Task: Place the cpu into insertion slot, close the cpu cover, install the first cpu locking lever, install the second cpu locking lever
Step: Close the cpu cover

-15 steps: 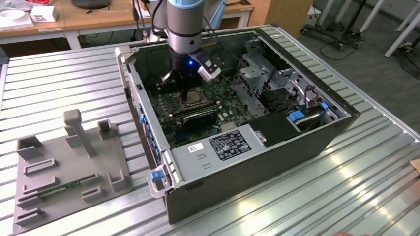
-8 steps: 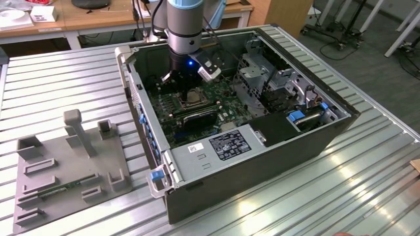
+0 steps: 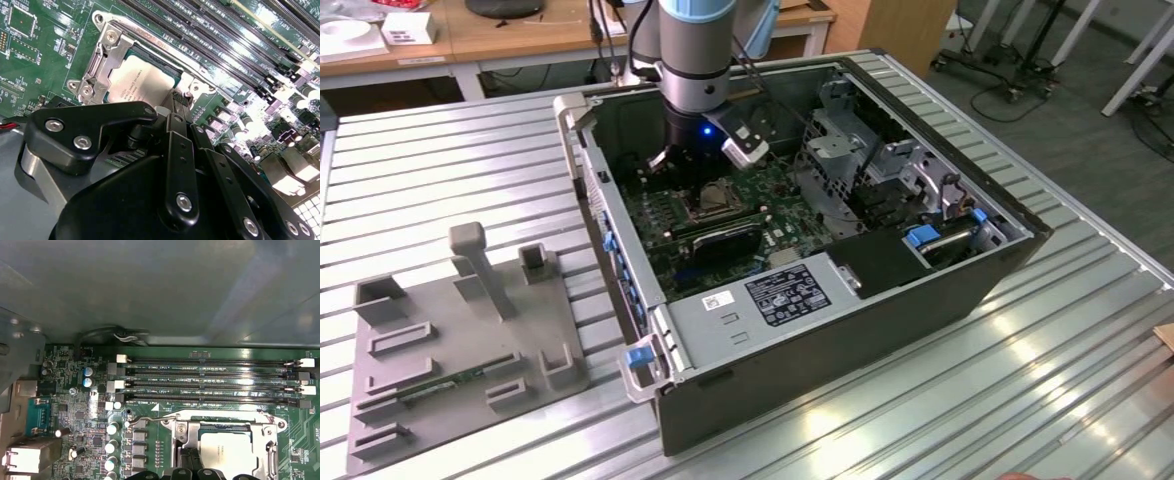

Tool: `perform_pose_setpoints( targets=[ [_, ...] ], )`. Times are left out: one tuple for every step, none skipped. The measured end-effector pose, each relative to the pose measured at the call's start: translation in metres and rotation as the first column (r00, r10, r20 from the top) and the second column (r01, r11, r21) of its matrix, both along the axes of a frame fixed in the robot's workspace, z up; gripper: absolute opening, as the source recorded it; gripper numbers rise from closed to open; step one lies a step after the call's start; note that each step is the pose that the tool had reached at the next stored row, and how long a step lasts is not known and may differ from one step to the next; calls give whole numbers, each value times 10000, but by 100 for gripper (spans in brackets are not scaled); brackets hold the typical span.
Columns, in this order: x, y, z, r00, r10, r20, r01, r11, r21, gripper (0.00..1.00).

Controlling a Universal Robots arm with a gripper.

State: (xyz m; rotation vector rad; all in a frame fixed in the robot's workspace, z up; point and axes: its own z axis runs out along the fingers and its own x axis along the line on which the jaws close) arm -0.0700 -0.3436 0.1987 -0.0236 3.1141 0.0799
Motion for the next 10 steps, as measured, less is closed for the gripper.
perform_pose_setpoints(
  targets=[
    [0,1,-2,10000,0,2,0,10000,3,10],
    [1,1,-3,10000,0,4,0,10000,6,10],
    [1,1,-3,10000,0,5,0,10000,8,10],
    [1,1,-3,10000,0,5,0,10000,8,10],
    [1,1,-3,10000,0,5,0,10000,7,10],
    [1,1,-6,10000,0,4,0,10000,6,10],
    [0,1,-10,10000,0,3,0,10000,4,10],
    [0,0,-14,10000,0,1,0,10000,1,10],
    [-1,0,-17,10000,0,0,0,10000,1,10],
    [-1,0,-18,10000,0,1,0,10000,1,10]
  ],
)
